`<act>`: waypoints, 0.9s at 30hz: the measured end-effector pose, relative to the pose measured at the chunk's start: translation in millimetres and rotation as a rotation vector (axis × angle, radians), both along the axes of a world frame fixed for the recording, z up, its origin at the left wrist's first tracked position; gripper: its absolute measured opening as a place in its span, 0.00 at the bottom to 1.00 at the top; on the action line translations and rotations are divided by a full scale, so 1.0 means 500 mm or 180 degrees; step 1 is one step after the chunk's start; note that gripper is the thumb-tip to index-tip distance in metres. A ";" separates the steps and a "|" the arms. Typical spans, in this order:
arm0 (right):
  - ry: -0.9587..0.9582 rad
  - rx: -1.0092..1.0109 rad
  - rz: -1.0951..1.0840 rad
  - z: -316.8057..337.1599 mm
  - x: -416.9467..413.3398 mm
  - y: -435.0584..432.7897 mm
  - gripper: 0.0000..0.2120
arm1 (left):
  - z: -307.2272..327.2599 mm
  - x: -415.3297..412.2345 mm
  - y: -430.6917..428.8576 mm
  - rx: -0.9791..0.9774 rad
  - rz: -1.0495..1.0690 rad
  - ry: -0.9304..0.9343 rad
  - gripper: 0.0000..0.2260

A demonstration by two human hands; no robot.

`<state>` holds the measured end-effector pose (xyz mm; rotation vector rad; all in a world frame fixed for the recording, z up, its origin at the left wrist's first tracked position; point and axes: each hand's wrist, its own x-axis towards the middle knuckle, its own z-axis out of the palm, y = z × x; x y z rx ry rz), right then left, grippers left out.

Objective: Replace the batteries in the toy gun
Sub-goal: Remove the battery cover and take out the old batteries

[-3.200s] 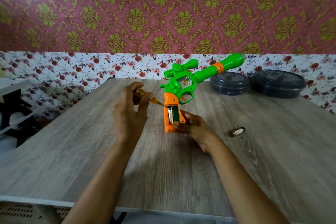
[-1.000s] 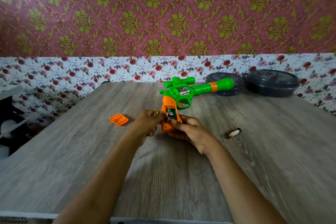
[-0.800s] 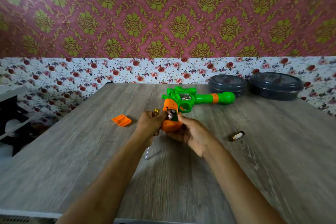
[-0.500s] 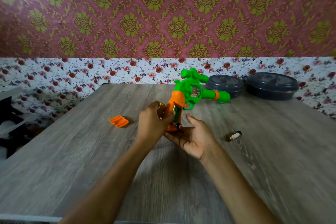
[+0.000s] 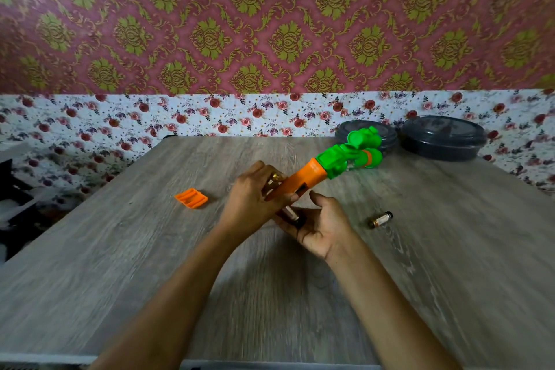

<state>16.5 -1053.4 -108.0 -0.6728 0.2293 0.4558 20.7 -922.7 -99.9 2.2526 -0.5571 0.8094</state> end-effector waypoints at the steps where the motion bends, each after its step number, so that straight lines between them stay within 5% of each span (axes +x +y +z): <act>1: 0.0020 -0.0010 -0.0050 -0.003 0.002 -0.001 0.24 | 0.001 0.000 0.001 -0.0003 0.0024 -0.0023 0.15; 8: 0.0124 -0.0214 -0.0124 -0.009 0.005 0.001 0.24 | 0.004 0.000 0.011 -0.0171 0.0211 0.0032 0.12; 12: -0.0143 -0.0916 0.0146 -0.005 -0.007 0.009 0.12 | 0.000 -0.001 0.007 -0.0032 0.0078 0.0114 0.12; 18: -0.0293 -0.1506 0.0324 -0.005 -0.008 0.013 0.12 | -0.004 0.015 0.023 -0.0795 0.0469 0.0461 0.10; 22: 0.0016 -0.0851 -0.0113 -0.007 0.003 0.007 0.14 | -0.003 0.018 0.031 -0.1123 0.0425 0.0699 0.11; 27: 0.0094 -0.0019 -0.0184 -0.002 -0.002 0.002 0.16 | 0.004 -0.008 0.007 -0.0295 0.0164 0.0130 0.11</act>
